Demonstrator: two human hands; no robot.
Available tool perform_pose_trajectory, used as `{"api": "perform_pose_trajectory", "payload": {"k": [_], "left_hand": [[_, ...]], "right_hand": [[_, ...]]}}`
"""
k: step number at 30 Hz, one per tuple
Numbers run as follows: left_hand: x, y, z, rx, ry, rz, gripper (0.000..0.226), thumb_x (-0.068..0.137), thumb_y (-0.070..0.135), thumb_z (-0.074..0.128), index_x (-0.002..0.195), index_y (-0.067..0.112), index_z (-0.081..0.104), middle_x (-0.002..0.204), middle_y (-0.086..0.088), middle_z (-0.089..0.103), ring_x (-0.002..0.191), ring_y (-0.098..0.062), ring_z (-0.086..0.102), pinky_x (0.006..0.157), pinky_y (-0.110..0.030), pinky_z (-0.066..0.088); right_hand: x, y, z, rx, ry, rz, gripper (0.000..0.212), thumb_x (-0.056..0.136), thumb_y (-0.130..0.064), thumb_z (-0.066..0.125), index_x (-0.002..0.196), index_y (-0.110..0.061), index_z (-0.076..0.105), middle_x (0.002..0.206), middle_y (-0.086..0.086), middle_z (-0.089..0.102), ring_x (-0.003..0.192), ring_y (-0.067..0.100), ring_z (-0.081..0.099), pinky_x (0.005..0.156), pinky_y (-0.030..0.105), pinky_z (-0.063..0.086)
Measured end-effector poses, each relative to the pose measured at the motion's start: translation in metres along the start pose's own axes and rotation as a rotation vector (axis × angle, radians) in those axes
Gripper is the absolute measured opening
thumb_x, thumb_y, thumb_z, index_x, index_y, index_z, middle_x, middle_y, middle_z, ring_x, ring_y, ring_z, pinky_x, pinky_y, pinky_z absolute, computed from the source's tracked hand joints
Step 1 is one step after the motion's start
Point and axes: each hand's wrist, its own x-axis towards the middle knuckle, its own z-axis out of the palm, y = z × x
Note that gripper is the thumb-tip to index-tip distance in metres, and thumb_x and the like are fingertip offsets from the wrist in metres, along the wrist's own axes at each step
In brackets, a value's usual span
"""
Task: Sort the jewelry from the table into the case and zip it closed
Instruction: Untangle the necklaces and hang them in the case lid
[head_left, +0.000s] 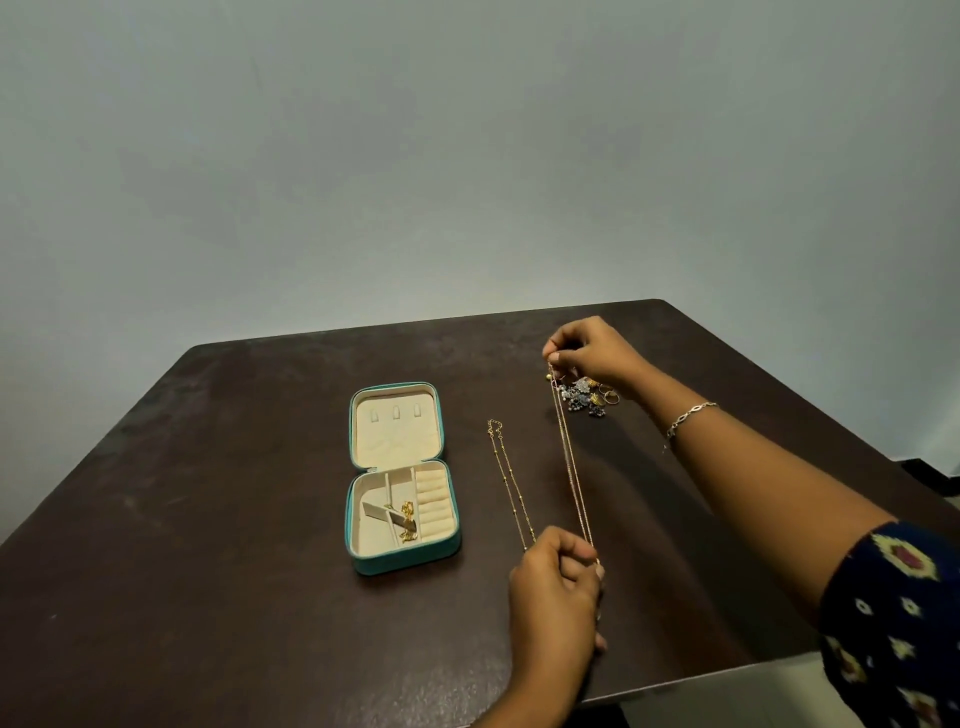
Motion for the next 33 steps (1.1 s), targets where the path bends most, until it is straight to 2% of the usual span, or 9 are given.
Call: {"api": "perform_pose_trajectory", "payload": {"k": [3, 7, 13, 18, 21, 24, 27, 30, 33], "left_hand": [[0.000, -0.001, 0.000, 0.013, -0.010, -0.002, 0.020, 0.082, 0.000, 0.057, 0.074, 0.018, 0.053, 0.047, 0.007, 0.047, 0.038, -0.011, 0.044, 0.033, -0.022, 0.038], [-0.002, -0.001, -0.001, 0.032, -0.011, 0.005, 0.023, 0.082, 0.000, 0.056, 0.071, 0.020, 0.054, 0.048, 0.006, 0.048, 0.039, -0.011, 0.044, 0.032, -0.021, 0.036], [-0.002, -0.003, -0.001, 0.036, -0.027, 0.012, 0.028, 0.081, 0.000, 0.056, 0.067, 0.023, 0.054, 0.053, -0.004, 0.043, 0.036, -0.013, 0.039, 0.034, -0.020, 0.037], [-0.002, -0.004, -0.001, 0.017, -0.036, 0.013, 0.031, 0.082, 0.000, 0.056, 0.066, 0.027, 0.054, 0.050, 0.003, 0.043, 0.036, -0.010, 0.039, 0.033, -0.020, 0.037], [0.000, -0.004, -0.001, 0.017, -0.034, 0.013, 0.031, 0.081, 0.000, 0.057, 0.067, 0.028, 0.055, 0.050, 0.004, 0.045, 0.035, -0.010, 0.040, 0.034, -0.020, 0.039], [0.000, -0.003, -0.001, 0.010, -0.019, 0.015, 0.026, 0.081, -0.001, 0.057, 0.071, 0.023, 0.054, 0.052, 0.002, 0.046, 0.038, -0.011, 0.042, 0.035, -0.020, 0.039], [-0.002, -0.002, 0.000, 0.001, 0.000, 0.013, 0.023, 0.081, -0.001, 0.057, 0.073, 0.020, 0.055, 0.051, 0.003, 0.047, 0.037, -0.012, 0.042, 0.034, -0.022, 0.038], [-0.001, 0.000, 0.000, -0.014, 0.018, -0.002, 0.019, 0.082, -0.002, 0.057, 0.077, 0.016, 0.054, 0.055, 0.001, 0.050, 0.037, -0.011, 0.045, 0.034, -0.022, 0.038], [0.001, 0.003, 0.000, -0.034, 0.044, -0.023, 0.019, 0.082, -0.005, 0.056, 0.074, 0.013, 0.053, 0.057, -0.004, 0.053, 0.035, -0.011, 0.046, 0.032, -0.021, 0.037]], "right_hand": [[0.002, -0.001, 0.004, 0.305, -0.089, 0.126, 0.019, 0.090, 0.007, 0.046, 0.079, -0.005, 0.056, 0.066, 0.009, 0.061, 0.054, 0.014, 0.061, 0.050, 0.020, 0.051], [0.006, -0.004, 0.001, 0.407, -0.119, 0.255, 0.020, 0.091, 0.005, 0.042, 0.079, -0.003, 0.056, 0.043, 0.001, 0.054, 0.041, 0.009, 0.056, 0.043, 0.018, 0.046], [0.008, -0.009, -0.011, 0.353, -0.209, 0.377, 0.019, 0.093, 0.004, 0.041, 0.087, -0.005, 0.055, 0.063, 0.006, 0.052, 0.048, 0.009, 0.054, 0.041, 0.016, 0.042], [0.011, -0.010, -0.017, 0.615, -0.254, 0.467, 0.028, 0.094, 0.009, 0.031, 0.088, -0.008, 0.054, 0.070, 0.007, 0.054, 0.051, 0.011, 0.065, 0.040, 0.015, 0.045], [0.011, -0.011, -0.018, 0.721, -0.279, 0.441, 0.026, 0.092, 0.009, 0.033, 0.089, -0.004, 0.056, 0.061, 0.008, 0.060, 0.047, 0.011, 0.062, 0.039, 0.016, 0.046], [0.011, -0.015, -0.018, 0.642, -0.318, 0.392, 0.015, 0.089, 0.004, 0.045, 0.088, -0.002, 0.060, 0.059, 0.009, 0.060, 0.046, 0.009, 0.060, 0.041, 0.014, 0.044], [0.013, -0.017, -0.015, 0.488, -0.264, 0.328, 0.016, 0.084, 0.009, 0.051, 0.083, -0.002, 0.062, 0.055, 0.005, 0.063, 0.049, 0.009, 0.062, 0.044, 0.014, 0.045], [0.016, -0.013, -0.011, 0.240, -0.196, 0.204, 0.017, 0.082, 0.015, 0.052, 0.088, 0.005, 0.064, 0.062, 0.008, 0.062, 0.055, 0.012, 0.060, 0.047, 0.016, 0.046], [0.018, -0.009, -0.002, -0.011, -0.160, 0.079, 0.014, 0.082, 0.011, 0.057, 0.090, 0.006, 0.066, 0.070, 0.012, 0.062, 0.061, 0.016, 0.057, 0.056, 0.022, 0.047]]}}
